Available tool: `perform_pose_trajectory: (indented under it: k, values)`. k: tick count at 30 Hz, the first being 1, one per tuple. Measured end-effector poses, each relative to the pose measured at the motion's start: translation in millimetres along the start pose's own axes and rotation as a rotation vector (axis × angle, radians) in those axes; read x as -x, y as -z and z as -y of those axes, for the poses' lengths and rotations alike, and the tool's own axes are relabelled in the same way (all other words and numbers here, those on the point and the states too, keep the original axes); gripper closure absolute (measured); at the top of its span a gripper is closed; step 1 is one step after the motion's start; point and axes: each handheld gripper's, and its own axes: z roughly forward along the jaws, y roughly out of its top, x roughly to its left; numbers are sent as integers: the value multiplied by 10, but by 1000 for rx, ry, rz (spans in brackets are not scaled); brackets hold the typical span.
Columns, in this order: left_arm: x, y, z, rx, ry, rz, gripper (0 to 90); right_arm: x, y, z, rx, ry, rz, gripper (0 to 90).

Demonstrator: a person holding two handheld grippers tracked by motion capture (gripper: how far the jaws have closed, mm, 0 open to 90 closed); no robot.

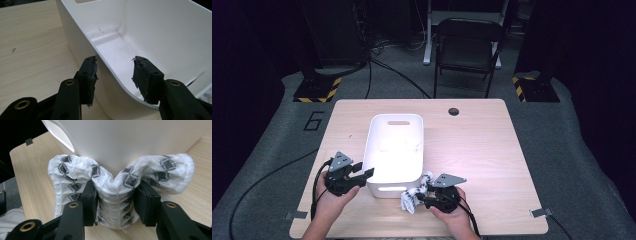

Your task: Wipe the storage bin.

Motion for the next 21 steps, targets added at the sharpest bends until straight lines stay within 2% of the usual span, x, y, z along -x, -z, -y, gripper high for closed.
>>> perform_pose_trajectory:
  k: [6,10,11,13,14,18,19,21]
  values:
    - [-70,6,11,11,13,-2,527,0,-67,-2,-17,-3,-11,588]
    - [-84,-40,25,24,-12,-23,479,-15,-72,-4,-15,4,-34,622]
    - [-80,-54,29,33,-18,-32,464,-23,-73,-10,-17,21,-42,627]
    - [-87,-48,14,17,-35,-24,453,-47,-64,-16,-17,35,-35,640]
    - [-88,-44,4,12,-43,-20,449,-40,-54,-20,-17,47,-36,646]
    - [-101,-24,-30,18,-65,-14,444,-12,10,-29,-7,33,-46,667]
    - [-113,7,-69,15,-62,-9,440,26,82,-35,15,30,-47,674]
    - [-134,30,-95,41,-65,2,438,49,152,-40,28,20,-43,675]
